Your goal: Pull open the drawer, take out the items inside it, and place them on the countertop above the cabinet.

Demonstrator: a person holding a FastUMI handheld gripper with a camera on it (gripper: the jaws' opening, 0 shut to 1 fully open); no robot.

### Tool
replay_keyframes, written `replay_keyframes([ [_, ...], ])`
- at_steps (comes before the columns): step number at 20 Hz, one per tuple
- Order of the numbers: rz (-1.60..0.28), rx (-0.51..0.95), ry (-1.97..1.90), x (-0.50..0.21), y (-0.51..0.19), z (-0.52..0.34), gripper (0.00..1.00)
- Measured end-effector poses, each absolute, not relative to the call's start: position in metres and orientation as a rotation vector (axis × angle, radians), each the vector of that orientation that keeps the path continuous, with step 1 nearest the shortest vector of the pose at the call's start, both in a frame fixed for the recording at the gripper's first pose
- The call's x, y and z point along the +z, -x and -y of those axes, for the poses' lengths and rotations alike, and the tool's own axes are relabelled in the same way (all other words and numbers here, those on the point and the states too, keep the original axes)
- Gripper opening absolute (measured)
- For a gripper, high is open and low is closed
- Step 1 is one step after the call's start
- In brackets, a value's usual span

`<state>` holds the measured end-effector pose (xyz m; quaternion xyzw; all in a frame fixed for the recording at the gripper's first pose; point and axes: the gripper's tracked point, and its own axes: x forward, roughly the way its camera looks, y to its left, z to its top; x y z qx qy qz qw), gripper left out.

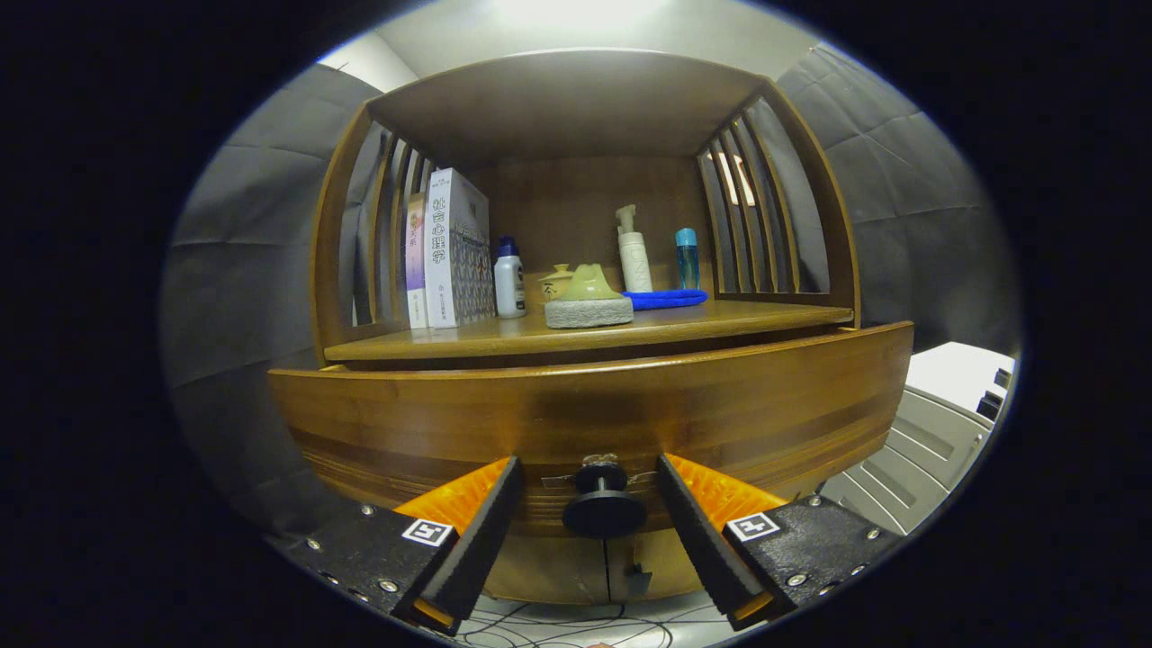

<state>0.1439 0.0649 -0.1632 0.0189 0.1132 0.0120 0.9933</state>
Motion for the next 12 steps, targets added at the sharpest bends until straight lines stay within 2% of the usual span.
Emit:
replay_keyframes([
  [12, -0.224, 0.025, -0.034, -0.167, -0.184, -0.066, 0.95],
])
